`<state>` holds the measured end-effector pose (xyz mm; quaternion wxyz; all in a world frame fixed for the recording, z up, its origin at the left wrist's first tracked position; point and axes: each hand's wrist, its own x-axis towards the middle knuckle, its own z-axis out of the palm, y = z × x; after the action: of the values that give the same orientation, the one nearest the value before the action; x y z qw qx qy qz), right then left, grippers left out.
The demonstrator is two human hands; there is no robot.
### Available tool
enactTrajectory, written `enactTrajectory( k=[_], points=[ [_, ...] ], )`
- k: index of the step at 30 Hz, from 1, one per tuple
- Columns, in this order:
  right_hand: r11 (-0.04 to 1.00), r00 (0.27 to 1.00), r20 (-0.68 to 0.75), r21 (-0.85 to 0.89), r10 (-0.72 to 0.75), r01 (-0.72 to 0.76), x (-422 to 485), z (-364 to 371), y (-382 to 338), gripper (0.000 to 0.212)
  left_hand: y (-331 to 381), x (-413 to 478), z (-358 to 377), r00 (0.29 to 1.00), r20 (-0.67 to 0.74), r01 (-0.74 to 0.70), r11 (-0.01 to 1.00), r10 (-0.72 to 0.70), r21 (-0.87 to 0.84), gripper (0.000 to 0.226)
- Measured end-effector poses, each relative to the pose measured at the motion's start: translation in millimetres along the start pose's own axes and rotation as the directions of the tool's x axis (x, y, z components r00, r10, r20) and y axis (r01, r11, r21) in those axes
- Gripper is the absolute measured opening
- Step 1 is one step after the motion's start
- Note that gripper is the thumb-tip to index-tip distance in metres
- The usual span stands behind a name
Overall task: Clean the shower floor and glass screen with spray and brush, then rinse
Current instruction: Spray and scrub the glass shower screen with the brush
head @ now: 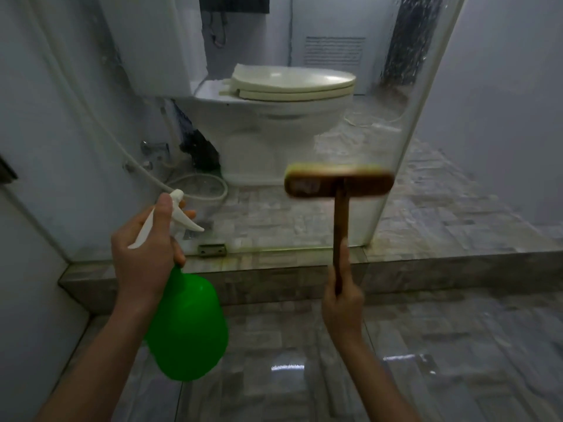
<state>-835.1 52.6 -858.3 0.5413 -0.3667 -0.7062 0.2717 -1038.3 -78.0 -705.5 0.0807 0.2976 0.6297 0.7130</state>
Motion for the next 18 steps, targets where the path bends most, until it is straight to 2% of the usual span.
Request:
enactTrajectory(
  k=[2, 4, 6, 9, 10, 12, 15, 18],
  points=[
    [0.998, 0.995, -0.078, -0.012, -0.057, 0.056, 31, 7, -11, 0.056, -4, 0, -2, 1.0, -0.005, 0.013, 1.0, -0.013, 0.004, 0.028],
    [0.999, 0.996, -0.077, -0.03, -0.041, 0.039, 24, 11, -6, 0.057, -5, -1, -3, 1.0, -0.007, 0.021, 1.0, -0.021, 0.012, 0.028],
    [0.996, 1.0, 0.018, -0.084, -0.012, 0.014, -19, 7, 18, 0.059, -6, -1, -4, 1.0, -0.012, 0.021, 1.0, -0.021, 0.009, 0.03],
    [0.967, 0.963, 0.187, -0.201, 0.196, -0.157, -81, -6, 40, 0.07, -8, -2, -6, 0.999, -0.016, 0.029, 0.999, -0.029, 0.014, 0.029],
    [0.964, 0.955, 0.21, -0.208, 0.211, -0.167, -85, -7, 38, 0.075, -9, -3, -7, 0.999, -0.02, 0.03, 1.0, -0.03, 0.006, 0.029],
    [0.979, 0.967, 0.204, -0.163, 0.154, -0.122, -70, -2, 29, 0.069, -12, -4, -8, 0.999, -0.027, 0.039, 0.999, -0.039, -0.007, 0.033],
    [0.991, 0.996, 0.068, -0.125, 0.062, -0.053, -33, 11, 18, 0.057, -15, -5, -7, 0.998, -0.017, 0.065, 0.998, -0.065, 0.015, 0.036],
    [0.985, 0.991, 0.114, -0.163, 0.075, -0.056, -55, 9, 27, 0.058, -16, -5, -6, 0.997, -0.012, 0.074, 0.997, -0.074, 0.013, 0.031]
  ],
)
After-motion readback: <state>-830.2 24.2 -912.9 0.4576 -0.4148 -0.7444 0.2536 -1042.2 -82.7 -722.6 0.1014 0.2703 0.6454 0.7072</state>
